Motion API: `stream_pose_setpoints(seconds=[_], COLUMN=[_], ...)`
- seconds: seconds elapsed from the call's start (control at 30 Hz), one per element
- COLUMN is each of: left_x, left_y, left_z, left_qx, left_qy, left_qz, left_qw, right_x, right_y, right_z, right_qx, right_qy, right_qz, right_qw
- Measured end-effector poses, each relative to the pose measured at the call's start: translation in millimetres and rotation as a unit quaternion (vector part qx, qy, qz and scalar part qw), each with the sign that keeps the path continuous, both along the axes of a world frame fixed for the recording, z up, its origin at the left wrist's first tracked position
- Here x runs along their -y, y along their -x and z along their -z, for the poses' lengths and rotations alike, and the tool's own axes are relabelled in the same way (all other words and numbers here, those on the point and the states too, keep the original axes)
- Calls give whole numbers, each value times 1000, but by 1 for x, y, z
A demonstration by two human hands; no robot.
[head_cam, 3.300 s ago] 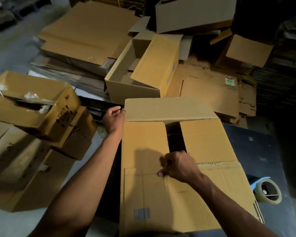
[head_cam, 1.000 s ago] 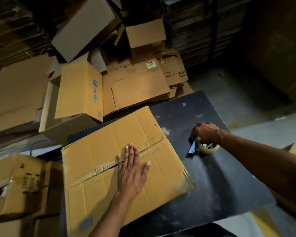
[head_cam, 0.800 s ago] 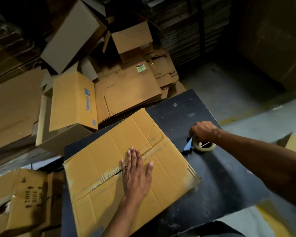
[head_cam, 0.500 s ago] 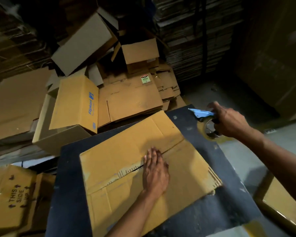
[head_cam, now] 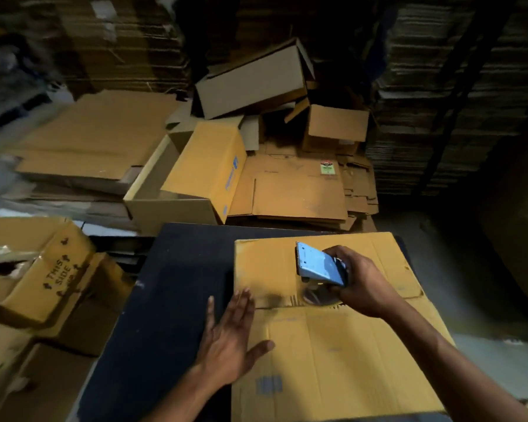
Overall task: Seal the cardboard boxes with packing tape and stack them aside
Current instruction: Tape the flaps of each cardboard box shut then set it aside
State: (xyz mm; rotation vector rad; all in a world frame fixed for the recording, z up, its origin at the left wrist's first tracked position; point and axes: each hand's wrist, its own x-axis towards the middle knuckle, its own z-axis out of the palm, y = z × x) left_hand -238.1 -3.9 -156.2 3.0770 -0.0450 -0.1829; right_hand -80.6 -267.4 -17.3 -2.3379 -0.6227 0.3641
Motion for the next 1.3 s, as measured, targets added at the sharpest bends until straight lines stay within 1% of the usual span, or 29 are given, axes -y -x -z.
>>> stream_pose_setpoints(seconds=[0.13,0.27,0.37,0.47,0.5,0.53,0.57,0.6,0.63,0.67,0.7,0.73,0.77,0.9,0.93,1.03,1.1,1.13,1.17,1.23,1.27,1.3], left_x=[1,1,-3,-1,1,3,5,7,10,13,16,18,20,21,20,16,13,11,9,7,7,8], left_y=[3,1,-3,-7,-7,-8,-11,-14,-17,-21,-22,-22,-21,-11,-8,-1,1,1,1,-1,-2,-5], left_z=[3,7,-1,-11,-18,-27,-38,-49,-61,-73,-82,-88,-97,-111,-113,-115,-115,-115,-113,-108,-106,-103], left_qx=[30,8,-3,37,65,83,84,71,53,28,1,-22,-37,-36,-31,-17,-18,-21,-28,-44,-44,-36], left_qy=[47,133,202,246,281,341,419,513,597,658,701,726,738,758,759,751,753,759,769,795,802,802], left_qz=[-7,-35,-61,-92,-117,-164,-220,-276,-320,-359,-386,-402,-408,-413,-413,-410,-416,-423,-434,-451,-453,-456], left_qw=[998,990,978,964,950,922,877,810,734,662,600,558,536,503,503,517,509,494,468,404,387,383], right_x=[-39,-46,-42,-39,-38,-38,-38,-38,-39,-41,-42,-44,-47,-56,-58,-63,-67,-69,-70,-73,-75,-76], right_y=[1,3,1,-2,-3,-3,-3,-3,-4,-3,-3,-2,-1,3,4,7,8,8,8,7,7,8], right_z=[24,49,57,58,59,60,61,62,62,62,62,63,63,62,62,60,57,55,52,46,42,37], right_qx=[-18,-30,-29,-34,-31,-27,-24,-23,-20,-16,-9,-1,8,55,64,89,105,109,110,96,88,86], right_qy=[-8,12,13,7,8,9,10,12,16,22,30,38,45,68,71,94,110,112,107,86,79,78], right_qz=[-53,-84,-70,-61,-62,-65,-68,-72,-79,-86,-94,-102,-109,-134,-138,-148,-158,-164,-171,-180,-184,-189], right_qw=[998,996,997,998,998,998,997,997,997,996,995,994,993,987,986,981,976,974,973,975,976,975])
